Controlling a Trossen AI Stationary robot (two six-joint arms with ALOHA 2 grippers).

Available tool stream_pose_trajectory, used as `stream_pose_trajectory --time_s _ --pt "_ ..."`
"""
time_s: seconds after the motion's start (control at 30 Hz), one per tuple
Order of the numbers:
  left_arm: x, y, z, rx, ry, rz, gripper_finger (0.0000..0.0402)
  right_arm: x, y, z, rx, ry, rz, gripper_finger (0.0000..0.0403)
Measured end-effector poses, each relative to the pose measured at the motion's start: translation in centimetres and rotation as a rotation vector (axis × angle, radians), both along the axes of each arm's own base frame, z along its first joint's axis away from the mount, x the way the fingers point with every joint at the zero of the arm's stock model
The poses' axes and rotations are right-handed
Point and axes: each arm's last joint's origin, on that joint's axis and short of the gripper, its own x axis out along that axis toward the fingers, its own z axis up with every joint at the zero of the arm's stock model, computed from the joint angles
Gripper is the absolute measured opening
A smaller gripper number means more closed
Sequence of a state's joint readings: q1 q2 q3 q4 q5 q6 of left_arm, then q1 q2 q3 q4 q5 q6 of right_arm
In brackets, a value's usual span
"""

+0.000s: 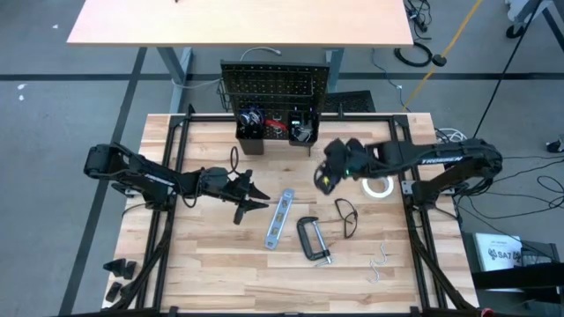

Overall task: Hang tools onto peg board
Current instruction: Put the top pegboard hook into the right black bin on the peg board

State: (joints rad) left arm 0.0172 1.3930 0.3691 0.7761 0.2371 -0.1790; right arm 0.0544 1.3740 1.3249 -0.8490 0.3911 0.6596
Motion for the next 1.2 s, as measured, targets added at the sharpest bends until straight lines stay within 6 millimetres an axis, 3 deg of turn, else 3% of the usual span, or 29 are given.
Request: stream_pose_trajectory --time_s 0.53,0.97,1.2 --pt "0.0 0.0 0.0 0.000 -0.002 0.000 0.0121 -2.3 11.4 -1.6 0.101 0.022 0.128 0.0130" --pt "0.0 0.0 0.0 0.000 -0.004 0.000 0.0121 -3.1 18.5 -7.5 0.242 0.231 0.032 0.0130" --pt "0.0 0.0 0.1 0.000 -0.008 0.000 0.0121 -3.6 20.7 -11.2 0.316 0.450 -0.088 0.0130"
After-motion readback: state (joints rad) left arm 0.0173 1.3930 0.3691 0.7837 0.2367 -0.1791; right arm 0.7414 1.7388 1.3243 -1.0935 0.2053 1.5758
